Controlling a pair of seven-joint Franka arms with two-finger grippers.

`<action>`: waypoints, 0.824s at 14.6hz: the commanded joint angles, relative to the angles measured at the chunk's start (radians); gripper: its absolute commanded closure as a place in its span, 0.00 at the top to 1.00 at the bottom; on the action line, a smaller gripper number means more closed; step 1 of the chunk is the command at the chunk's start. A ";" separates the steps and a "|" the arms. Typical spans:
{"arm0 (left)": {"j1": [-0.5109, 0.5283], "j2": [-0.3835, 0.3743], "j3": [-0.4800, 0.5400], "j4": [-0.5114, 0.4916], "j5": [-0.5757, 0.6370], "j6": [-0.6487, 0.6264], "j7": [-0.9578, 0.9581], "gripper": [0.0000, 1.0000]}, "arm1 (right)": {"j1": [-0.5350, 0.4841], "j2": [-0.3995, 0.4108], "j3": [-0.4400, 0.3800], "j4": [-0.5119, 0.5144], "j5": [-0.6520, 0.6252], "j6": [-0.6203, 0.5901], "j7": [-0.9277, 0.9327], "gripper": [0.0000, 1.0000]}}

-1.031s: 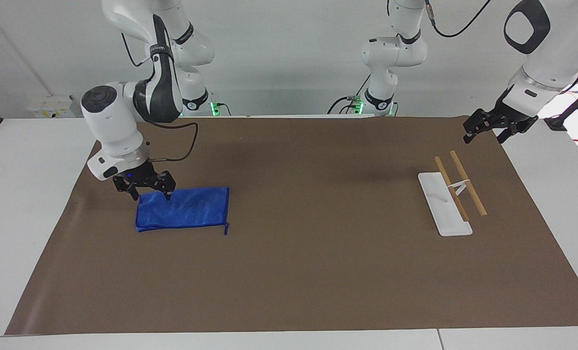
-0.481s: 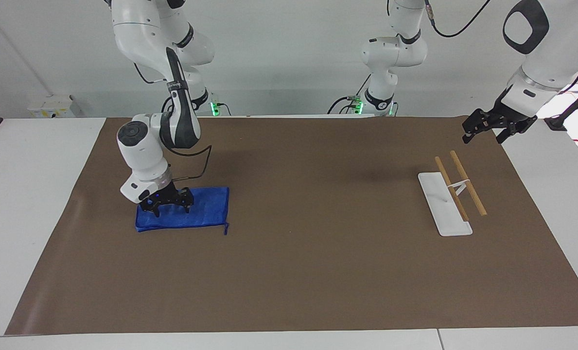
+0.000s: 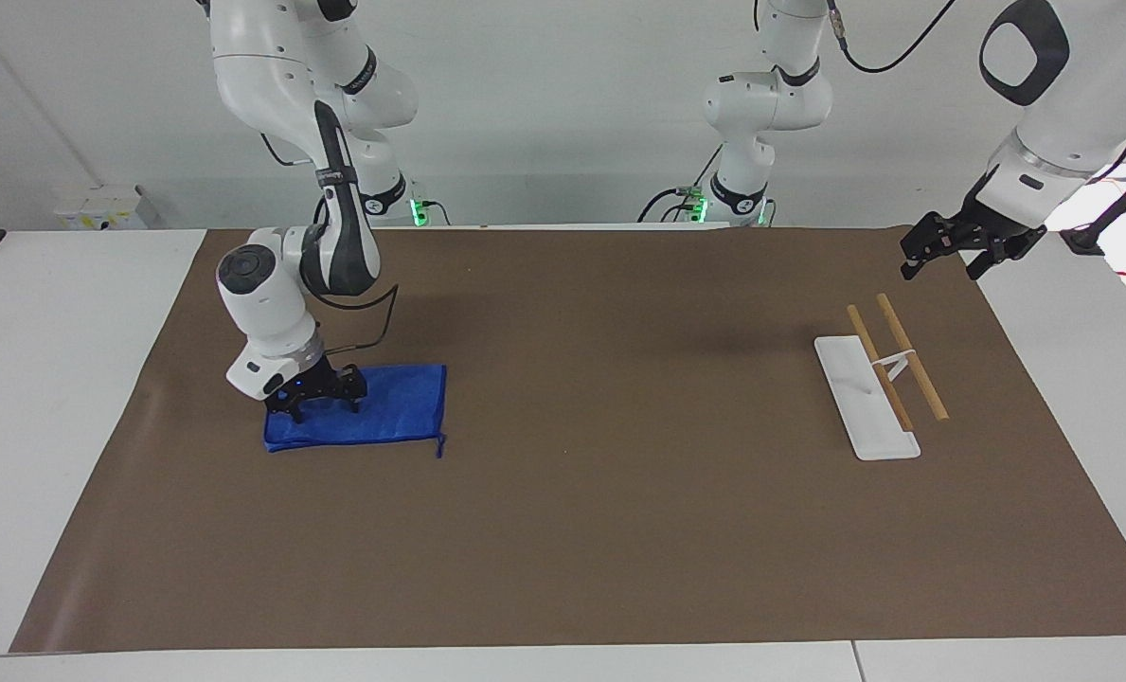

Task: Right arm passes towel to left arm to hang
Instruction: 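Reach the right gripper down to the blue towel and grasp it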

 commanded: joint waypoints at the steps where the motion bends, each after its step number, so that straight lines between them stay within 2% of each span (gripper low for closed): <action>1: -0.008 -0.027 0.001 -0.026 0.017 0.005 0.002 1.00 | -0.003 -0.006 0.006 -0.013 0.019 0.010 -0.030 0.48; 2: -0.008 -0.027 0.001 -0.026 0.017 0.002 0.001 1.00 | -0.002 -0.006 0.006 -0.013 0.019 0.007 -0.028 0.02; 8: 0.000 -0.027 0.001 -0.027 0.011 0.011 0.002 1.00 | 0.006 -0.009 0.006 -0.003 0.019 -0.045 0.010 0.00; 12: 0.004 -0.027 -0.001 -0.027 0.002 0.014 -0.004 1.00 | 0.008 -0.012 0.013 0.118 0.022 -0.211 0.068 0.00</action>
